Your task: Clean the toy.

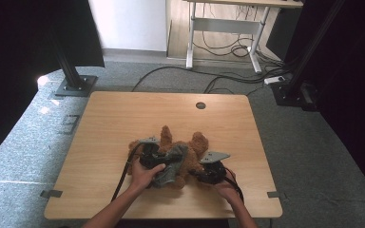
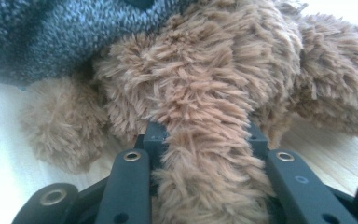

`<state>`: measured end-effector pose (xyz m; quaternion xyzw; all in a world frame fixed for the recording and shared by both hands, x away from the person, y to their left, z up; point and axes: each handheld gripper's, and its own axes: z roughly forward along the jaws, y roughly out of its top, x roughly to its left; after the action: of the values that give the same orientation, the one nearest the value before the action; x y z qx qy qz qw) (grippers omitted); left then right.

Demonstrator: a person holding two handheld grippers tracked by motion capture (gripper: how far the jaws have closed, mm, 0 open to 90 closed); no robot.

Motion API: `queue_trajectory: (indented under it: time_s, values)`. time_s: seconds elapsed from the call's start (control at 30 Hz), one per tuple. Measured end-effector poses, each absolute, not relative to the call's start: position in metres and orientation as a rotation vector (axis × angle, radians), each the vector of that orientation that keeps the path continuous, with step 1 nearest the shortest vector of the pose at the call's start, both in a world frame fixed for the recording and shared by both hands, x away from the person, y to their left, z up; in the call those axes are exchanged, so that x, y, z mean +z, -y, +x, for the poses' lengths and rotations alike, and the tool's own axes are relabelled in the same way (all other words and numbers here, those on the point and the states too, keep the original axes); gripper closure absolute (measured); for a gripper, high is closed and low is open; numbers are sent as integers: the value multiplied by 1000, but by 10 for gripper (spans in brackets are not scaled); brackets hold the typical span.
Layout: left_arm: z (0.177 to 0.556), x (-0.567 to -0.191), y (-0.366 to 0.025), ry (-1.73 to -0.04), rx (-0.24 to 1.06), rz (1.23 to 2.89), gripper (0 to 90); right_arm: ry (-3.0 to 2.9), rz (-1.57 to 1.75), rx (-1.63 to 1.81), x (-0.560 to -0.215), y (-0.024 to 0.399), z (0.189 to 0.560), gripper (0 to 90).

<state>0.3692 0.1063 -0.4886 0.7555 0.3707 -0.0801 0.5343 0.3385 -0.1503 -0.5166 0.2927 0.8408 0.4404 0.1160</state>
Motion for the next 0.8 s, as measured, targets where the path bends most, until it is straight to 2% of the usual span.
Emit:
queue_trajectory:
  time_s: [0.23,0.33,0.5,0.63,0.73,0.8]
  values:
    - [371,-472,-144,-957,-21,1790,777,-2441,832,1264,-516,158,339,656]
    - [375,-467,-168,-981,-49,1732,779,-2438,824,1266,-516,162,338,657]
    - [374,-455,-198,-1014,38,1676,778,-2435,824,1261,-516,166,337,657]
    - [383,-460,-220,-1085,76,1641,777,-2430,833,1270,-517,172,337,657]
    - [391,-470,-225,-1137,95,1673,777,-2427,836,1273,-518,171,337,657]
    - [396,-481,-228,-1173,68,1683,776,-2425,839,1274,-518,171,337,657]
